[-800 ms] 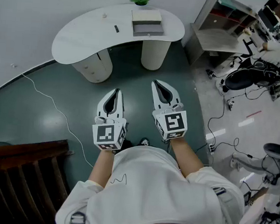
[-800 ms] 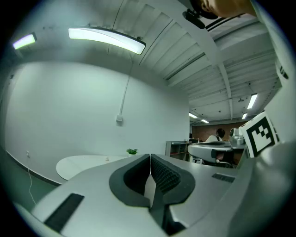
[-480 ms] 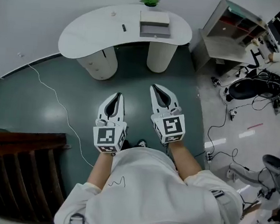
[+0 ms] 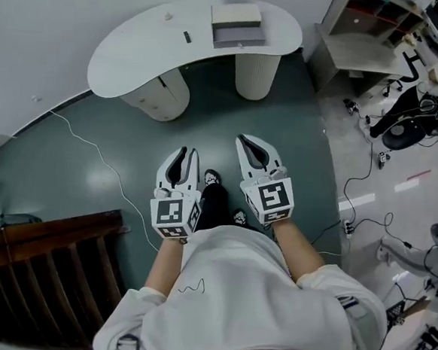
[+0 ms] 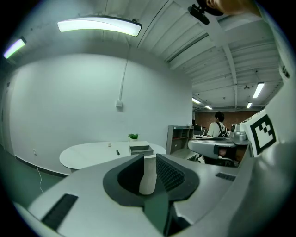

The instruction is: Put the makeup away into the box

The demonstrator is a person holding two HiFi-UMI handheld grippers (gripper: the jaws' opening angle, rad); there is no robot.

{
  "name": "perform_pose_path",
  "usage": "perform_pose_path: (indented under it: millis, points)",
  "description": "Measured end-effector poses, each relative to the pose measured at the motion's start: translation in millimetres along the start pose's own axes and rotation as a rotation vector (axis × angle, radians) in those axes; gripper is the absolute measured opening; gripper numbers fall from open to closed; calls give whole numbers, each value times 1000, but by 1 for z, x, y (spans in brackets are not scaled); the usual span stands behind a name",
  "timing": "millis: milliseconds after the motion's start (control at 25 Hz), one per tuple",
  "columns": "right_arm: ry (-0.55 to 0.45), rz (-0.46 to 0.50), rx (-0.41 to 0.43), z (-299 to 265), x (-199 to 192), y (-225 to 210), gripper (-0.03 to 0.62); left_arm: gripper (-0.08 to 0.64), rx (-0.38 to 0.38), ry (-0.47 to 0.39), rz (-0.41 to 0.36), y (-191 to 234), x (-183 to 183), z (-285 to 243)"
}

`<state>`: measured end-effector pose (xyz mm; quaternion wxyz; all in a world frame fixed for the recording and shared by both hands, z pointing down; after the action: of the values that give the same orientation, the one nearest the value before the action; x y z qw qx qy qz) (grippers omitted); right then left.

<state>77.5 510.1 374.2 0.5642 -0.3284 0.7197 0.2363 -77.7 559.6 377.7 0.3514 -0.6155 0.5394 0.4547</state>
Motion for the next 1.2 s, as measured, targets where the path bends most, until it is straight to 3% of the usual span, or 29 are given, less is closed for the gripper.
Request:
perform_pose_path:
  millis: [280, 560, 840, 1200]
  points:
    - [48, -17, -63, -46, 6, -36, -2, 94, -67, 8, -4, 31, 16, -74]
    - [47, 25, -112, -110, 39, -73, -2, 94, -115, -34, -25, 72, 55, -146]
    - [84, 14, -97, -186, 42, -75, -2, 94, -146, 1, -14, 118, 62, -206]
    - [97, -4, -56, -256, 45, -178, -2, 94, -96, 69, 17, 117, 76, -306]
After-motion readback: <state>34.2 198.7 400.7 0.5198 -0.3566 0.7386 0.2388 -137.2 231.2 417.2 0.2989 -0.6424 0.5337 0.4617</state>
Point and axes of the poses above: the fingertips, and each gripper's own axes: z backward along the fingers, y to its left, x out of its top, the point moved 5 cm from there along z, backward along the fingers, and after that the axes turned 4 degrees about y, right-handed, at the moved point
